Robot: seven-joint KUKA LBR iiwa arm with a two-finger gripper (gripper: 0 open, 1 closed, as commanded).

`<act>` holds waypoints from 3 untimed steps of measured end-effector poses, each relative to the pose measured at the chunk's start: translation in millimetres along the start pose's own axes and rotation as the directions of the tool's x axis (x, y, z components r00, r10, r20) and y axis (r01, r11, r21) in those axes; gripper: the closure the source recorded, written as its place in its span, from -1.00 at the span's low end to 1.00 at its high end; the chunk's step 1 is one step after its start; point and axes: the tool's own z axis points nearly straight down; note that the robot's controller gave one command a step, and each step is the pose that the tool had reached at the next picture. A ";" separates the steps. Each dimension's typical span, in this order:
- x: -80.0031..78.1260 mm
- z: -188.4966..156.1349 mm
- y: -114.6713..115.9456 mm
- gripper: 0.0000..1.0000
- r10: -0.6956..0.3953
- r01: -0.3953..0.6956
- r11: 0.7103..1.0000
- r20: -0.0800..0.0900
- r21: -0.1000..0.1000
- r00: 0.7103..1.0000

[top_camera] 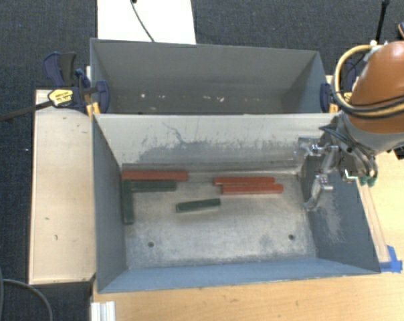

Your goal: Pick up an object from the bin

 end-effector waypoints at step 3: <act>-49.1 167.5 102.9 -1.00 0.386 -0.386 0.922 -0.001 0.000 0.922</act>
Offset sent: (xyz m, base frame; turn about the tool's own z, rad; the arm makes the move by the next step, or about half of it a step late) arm 0.0484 0.0267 -0.0445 0.2270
